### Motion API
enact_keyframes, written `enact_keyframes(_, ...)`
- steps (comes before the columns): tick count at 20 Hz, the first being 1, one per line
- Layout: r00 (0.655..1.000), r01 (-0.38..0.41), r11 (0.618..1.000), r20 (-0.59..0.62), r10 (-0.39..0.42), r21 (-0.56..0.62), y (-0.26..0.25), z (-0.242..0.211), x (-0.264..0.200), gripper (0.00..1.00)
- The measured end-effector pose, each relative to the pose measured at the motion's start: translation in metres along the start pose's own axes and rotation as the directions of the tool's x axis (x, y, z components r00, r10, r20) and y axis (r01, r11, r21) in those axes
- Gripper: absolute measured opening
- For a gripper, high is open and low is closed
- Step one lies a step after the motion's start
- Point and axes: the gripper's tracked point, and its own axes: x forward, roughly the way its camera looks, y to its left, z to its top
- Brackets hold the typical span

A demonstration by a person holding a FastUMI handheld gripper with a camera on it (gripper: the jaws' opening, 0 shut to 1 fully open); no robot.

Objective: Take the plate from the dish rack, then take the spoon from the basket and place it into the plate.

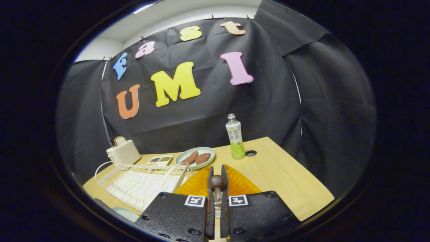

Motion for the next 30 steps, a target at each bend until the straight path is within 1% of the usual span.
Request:
enact_keyframes(3,0.999,0.003,0.999,0.035,-0.002,-0.044,0.008,0.031,-0.017,0.11)
enact_keyframes(5,0.998,-0.024,0.998,0.053,0.027,-0.054,0.022,0.047,-0.036,0.11)
enact_keyframes(7,0.995,-0.074,0.995,0.057,0.077,-0.065,0.043,0.057,-0.056,0.11)
enact_keyframes(9,0.987,-0.145,0.987,0.052,0.149,-0.072,0.07,0.061,-0.077,0.11)
enact_keyframes(13,0.956,-0.29,0.95,0.009,0.293,-0.118,0.127,0.051,-0.114,0.11)
enact_keyframes(15,0.936,-0.353,0.924,-0.031,0.352,-0.146,0.153,0.036,-0.127,0.11)
enact_keyframes(17,0.917,-0.399,0.902,-0.078,0.392,-0.162,0.17,0.012,-0.131,0.11)
enact_keyframes(19,0.894,-0.444,0.882,-0.14,0.425,-0.159,0.187,-0.02,-0.132,0.11)
enact_keyframes(22,0.851,-0.513,0.844,-0.223,0.476,-0.156,0.208,-0.072,-0.13,0.11)
enact_keyframes(26,0.773,-0.602,0.792,-0.323,0.546,-0.102,0.238,-0.132,-0.132,0.11)
enact_keyframes(28,0.745,-0.629,0.774,-0.339,0.574,-0.069,0.248,-0.147,-0.133,0.11)
enact_keyframes(30,0.725,-0.646,0.763,-0.347,0.595,-0.042,0.252,-0.156,-0.134,0.11)
